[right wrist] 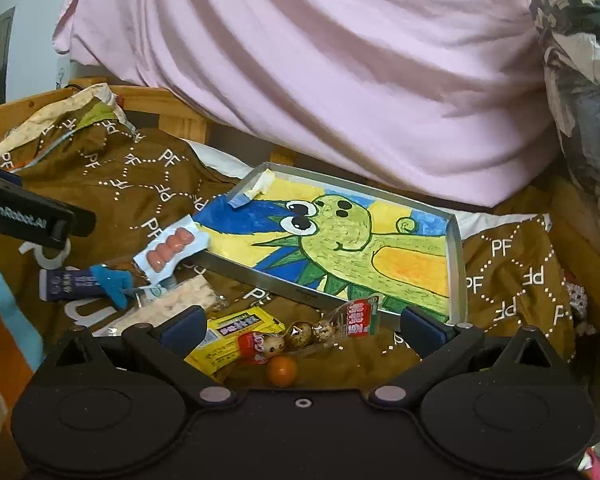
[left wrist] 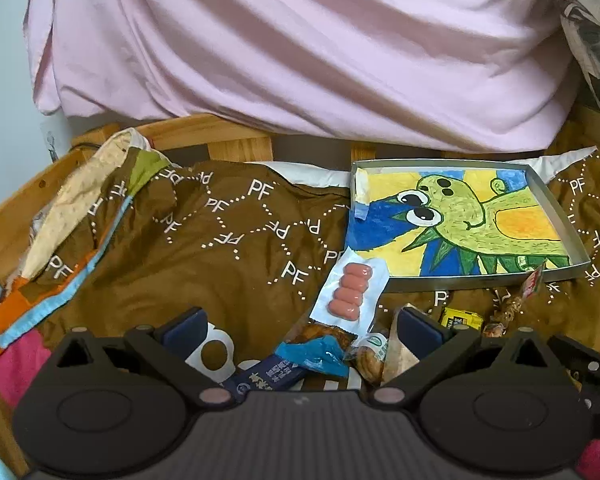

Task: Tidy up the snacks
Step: 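Lower the left tool to the rice cracker bar while the right tool approaches the orange ball, then grasp the rice cracker bar with left tool while right tool grasps the orange ball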

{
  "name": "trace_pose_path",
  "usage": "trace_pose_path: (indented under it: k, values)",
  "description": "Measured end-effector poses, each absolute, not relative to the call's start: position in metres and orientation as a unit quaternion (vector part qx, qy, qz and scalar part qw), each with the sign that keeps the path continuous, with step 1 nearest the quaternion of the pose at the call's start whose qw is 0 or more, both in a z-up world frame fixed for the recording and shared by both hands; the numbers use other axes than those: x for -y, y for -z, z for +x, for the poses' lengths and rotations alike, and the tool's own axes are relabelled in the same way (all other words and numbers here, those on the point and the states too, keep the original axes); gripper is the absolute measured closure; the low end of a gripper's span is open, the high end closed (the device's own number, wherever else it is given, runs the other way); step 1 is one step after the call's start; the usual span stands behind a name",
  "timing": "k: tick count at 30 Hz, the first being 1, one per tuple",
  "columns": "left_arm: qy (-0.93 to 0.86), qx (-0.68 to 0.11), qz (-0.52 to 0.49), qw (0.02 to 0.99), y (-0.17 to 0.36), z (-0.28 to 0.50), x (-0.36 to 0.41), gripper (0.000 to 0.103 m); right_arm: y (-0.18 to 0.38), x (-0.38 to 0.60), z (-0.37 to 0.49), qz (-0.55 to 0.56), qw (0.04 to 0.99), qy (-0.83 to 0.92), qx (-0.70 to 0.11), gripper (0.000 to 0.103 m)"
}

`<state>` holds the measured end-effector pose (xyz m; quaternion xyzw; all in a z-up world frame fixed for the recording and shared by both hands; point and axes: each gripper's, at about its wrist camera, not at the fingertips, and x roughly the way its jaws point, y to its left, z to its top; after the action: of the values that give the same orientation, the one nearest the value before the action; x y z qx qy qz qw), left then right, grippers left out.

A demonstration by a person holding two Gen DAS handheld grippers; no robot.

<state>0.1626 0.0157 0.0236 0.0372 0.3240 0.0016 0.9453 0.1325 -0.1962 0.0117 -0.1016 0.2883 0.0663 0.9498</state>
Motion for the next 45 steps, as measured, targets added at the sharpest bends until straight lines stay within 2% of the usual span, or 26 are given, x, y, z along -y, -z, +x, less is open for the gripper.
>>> trace_pose_path:
  k: [13, 16, 18, 22, 30, 31, 33, 35, 38, 43, 44, 45]
  values:
    - [0.097, -0.34, 0.05, 0.934, 0.011, 0.181, 0.001, 0.0, 0.04, 0.205, 0.156, -0.123, 0.933, -0.139, -0.307, 0.001]
    - [0.13, -0.338, 0.068, 0.93, 0.019, 0.185, 0.015, 0.0, 0.049, 0.208, 0.163, -0.119, 0.926, -0.145, -0.326, 0.006]
    - [0.152, -0.342, 0.082, 0.924, 0.025, 0.188, 0.023, 0.0, 0.056, 0.209, 0.167, -0.124, 0.922, -0.146, -0.337, 0.013]
    - [0.176, -0.353, 0.116, 0.912, 0.039, 0.192, 0.035, 0.002, 0.068, 0.209, 0.176, -0.125, 0.912, -0.149, -0.361, 0.021]
    - [0.21, -0.375, 0.141, 0.892, 0.053, 0.197, 0.041, 0.018, 0.083, 0.204, 0.185, -0.128, 0.9, -0.171, -0.38, 0.039]
    - [0.214, -0.375, 0.147, 0.89, 0.054, 0.197, 0.043, 0.023, 0.084, 0.205, 0.187, -0.124, 0.898, -0.174, -0.384, 0.041]
    - [0.22, -0.377, 0.162, 0.885, 0.057, 0.198, 0.047, 0.029, 0.087, 0.206, 0.19, -0.119, 0.897, -0.173, -0.389, 0.053]
    - [0.216, -0.386, 0.175, 0.88, 0.061, 0.198, 0.05, 0.045, 0.088, 0.206, 0.192, -0.116, 0.898, -0.172, -0.388, 0.055]
    - [0.209, -0.4, 0.18, 0.874, 0.067, 0.203, 0.049, 0.055, 0.09, 0.207, 0.196, -0.105, 0.9, -0.172, -0.386, 0.058]
    - [0.208, -0.404, 0.168, 0.875, 0.068, 0.207, 0.046, 0.056, 0.097, 0.205, 0.206, -0.091, 0.898, -0.17, -0.395, 0.06]
    - [0.207, -0.406, 0.166, 0.875, 0.069, 0.208, 0.046, 0.057, 0.097, 0.205, 0.207, -0.088, 0.899, -0.166, -0.396, 0.062]
    - [0.205, -0.407, 0.164, 0.875, 0.07, 0.208, 0.046, 0.058, 0.096, 0.205, 0.208, -0.086, 0.9, -0.161, -0.397, 0.069]
